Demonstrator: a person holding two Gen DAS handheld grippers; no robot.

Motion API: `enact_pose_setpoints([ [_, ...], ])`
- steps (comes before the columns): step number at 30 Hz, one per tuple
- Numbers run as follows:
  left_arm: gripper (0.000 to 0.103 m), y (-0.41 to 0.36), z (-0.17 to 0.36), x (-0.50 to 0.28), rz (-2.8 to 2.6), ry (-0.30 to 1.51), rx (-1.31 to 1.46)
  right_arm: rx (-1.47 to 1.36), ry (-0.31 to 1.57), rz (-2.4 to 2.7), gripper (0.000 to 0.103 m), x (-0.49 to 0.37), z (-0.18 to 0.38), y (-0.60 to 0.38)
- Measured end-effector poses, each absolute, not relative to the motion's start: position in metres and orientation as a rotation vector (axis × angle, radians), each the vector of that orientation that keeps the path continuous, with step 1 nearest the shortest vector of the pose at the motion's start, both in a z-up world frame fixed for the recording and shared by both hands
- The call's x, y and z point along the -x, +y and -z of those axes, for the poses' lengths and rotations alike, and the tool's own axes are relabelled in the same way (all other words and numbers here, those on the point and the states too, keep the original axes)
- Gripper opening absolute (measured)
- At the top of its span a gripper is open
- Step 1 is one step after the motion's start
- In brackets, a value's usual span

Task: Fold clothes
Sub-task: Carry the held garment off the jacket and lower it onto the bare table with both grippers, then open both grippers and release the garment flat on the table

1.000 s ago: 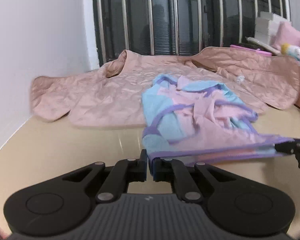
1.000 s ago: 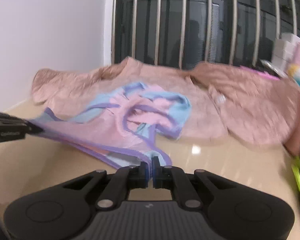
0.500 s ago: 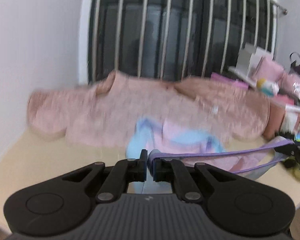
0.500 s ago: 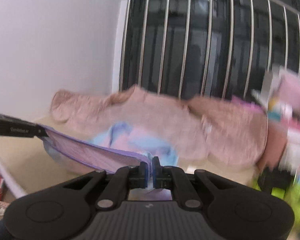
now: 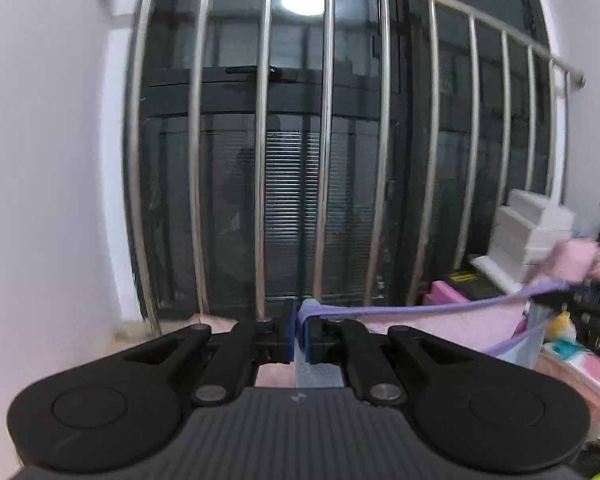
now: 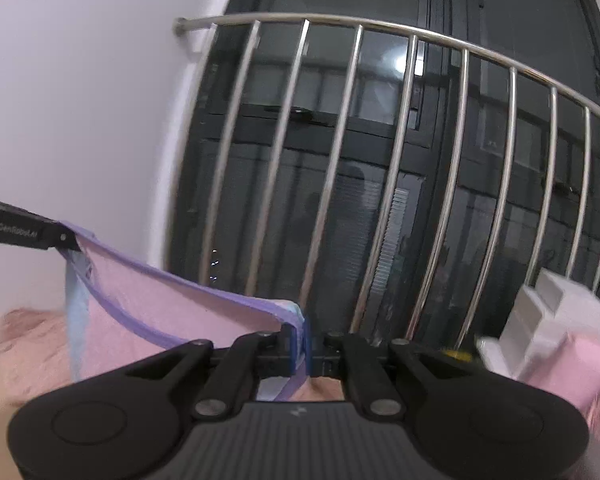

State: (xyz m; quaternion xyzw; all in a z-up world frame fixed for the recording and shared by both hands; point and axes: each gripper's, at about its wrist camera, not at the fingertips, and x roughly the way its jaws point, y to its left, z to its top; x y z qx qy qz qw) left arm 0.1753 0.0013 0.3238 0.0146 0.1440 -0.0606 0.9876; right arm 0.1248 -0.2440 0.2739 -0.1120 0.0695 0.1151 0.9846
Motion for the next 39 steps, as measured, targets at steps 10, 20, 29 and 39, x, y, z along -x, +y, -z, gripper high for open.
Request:
enact_pose_setpoints([
  [10, 0.003, -0.012, -0.401, -0.283, 0.095, 0.109, -0.105, 0.194, 0.046, -0.109, 0.003, -0.276, -0.352, -0.241],
  [20, 0.004, -0.007, -0.358, -0.134, 0.184, -0.02, -0.221, 0.228, -0.033, -0.187, 0.003, -0.134, -0.335, -0.261],
  [29, 0.004, 0.008, -0.105, 0.028, 0.172, 0.464, -0.021, 0.213, 0.413, -0.36, 0.003, 0.021, -0.115, -0.269],
  [39, 0.01, 0.022, -0.025, 0.129, 0.127, 0.543, 0.089, 0.106, 0.625, -0.409, 0.004, 0.129, -0.006, -0.266],
])
